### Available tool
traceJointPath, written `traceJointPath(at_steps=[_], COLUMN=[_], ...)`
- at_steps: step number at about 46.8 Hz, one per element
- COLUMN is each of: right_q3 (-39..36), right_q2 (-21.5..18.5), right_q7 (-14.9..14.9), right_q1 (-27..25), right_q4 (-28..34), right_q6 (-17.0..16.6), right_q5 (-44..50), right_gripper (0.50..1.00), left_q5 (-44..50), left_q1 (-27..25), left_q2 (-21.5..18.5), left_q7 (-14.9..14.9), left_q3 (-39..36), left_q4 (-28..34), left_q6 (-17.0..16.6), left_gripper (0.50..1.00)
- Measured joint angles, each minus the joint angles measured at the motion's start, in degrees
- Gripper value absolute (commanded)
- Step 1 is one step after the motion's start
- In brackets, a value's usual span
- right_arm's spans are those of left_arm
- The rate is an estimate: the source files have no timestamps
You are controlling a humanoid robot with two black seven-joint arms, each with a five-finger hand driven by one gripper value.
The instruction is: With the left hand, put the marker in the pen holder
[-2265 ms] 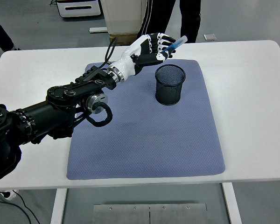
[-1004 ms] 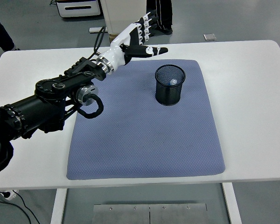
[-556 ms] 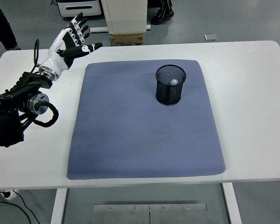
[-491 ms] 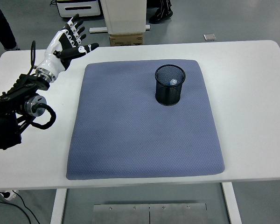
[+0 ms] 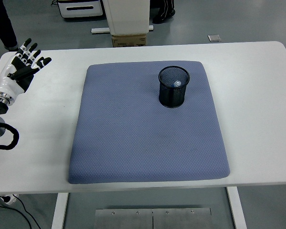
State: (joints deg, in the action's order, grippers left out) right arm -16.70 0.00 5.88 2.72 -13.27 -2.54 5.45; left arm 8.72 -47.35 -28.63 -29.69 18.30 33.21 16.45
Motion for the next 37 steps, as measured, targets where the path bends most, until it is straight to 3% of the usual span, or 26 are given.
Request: traceJointPath(at_steps=[10, 37], right_q3=[-0.1, -0.1], right_q2=[0.0, 0.0], right_q7=[0.0, -0.3], right_q1=[0.0, 0.3], right_q4=[0.0, -0.3], right_q6=[0.0, -0.4], right_q5=[0.0, 0.2], right_gripper=[1.0, 1.0], left_q5=[2.5, 2.8], left_q1=[2.9, 4.7], left_q2=[-2.3, -2.2], left_q7=[2.8, 3.0], left_q3=[1.3, 2.4], left_q4=[-0.3, -0.4], left_q6=[0.0, 0.0], left_gripper=[1.0, 1.0])
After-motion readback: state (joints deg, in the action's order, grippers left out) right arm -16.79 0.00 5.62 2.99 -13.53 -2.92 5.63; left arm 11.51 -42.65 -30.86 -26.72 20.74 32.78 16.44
